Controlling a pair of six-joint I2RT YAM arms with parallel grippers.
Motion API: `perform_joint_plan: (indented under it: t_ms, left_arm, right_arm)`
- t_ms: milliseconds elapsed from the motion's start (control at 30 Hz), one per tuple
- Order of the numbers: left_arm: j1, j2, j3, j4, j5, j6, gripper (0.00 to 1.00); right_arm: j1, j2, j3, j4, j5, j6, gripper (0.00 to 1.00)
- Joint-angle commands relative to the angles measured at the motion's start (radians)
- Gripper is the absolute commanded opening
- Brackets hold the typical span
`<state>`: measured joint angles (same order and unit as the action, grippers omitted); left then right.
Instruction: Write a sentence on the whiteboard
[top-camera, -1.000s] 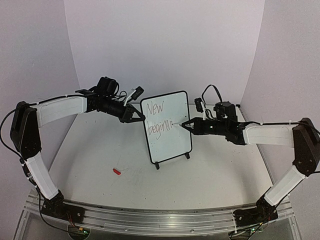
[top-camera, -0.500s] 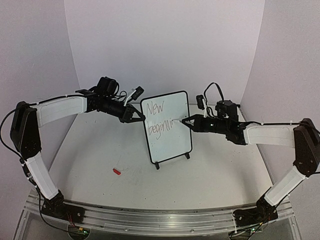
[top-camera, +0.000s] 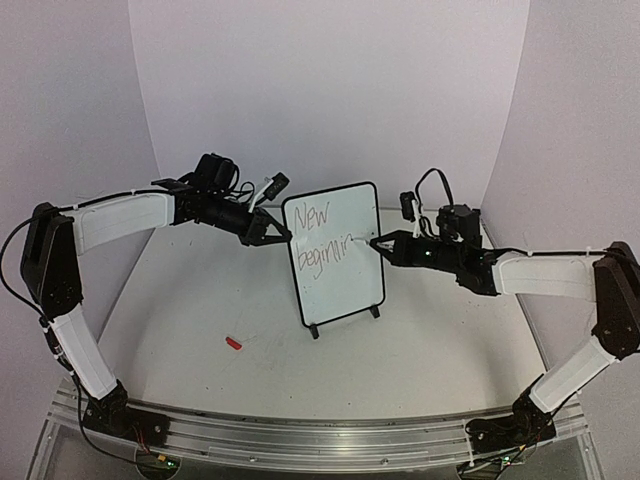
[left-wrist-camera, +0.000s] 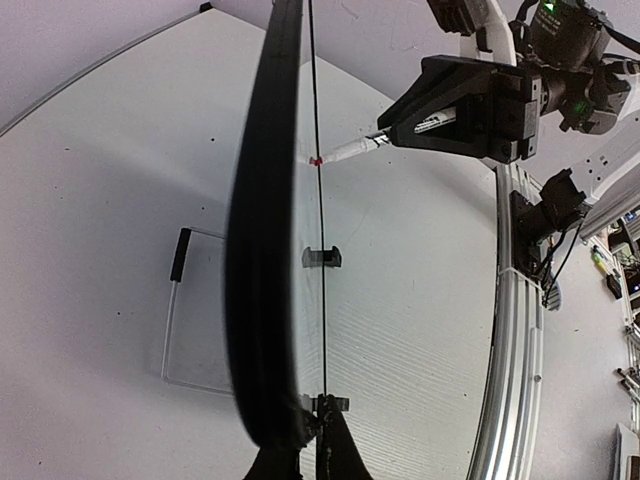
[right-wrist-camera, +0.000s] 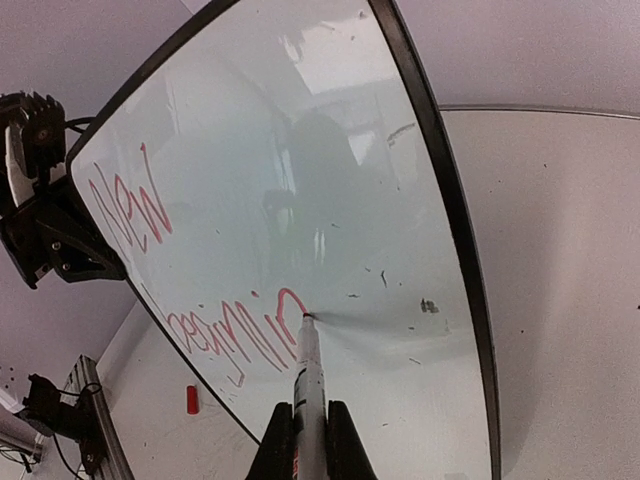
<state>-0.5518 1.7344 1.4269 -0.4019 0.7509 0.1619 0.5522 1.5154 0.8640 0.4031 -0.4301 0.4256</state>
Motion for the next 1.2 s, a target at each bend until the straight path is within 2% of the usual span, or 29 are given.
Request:
perform_joint_plan:
  t_ms: [0,433,1167]
  left_arm:
    - [-0.030,0.006,0.000,-0.099,-0.021,0.048,0.00]
    - [-0.032,0.003,0.000,-0.100,-0.022,0.048,0.00]
    - [-0.035,0.005,-0.001,-0.100,-0.027,0.051,0.00]
  right_arm:
    - [0.001,-0.011,-0.039,0.011,0.025,0.014,0.00]
    - [-0.001,-0.119,-0.058,0.041,-0.008,0.044,0.00]
    - [-0.046,-0.031,-0.006,0.044,-0.016,0.040,0.00]
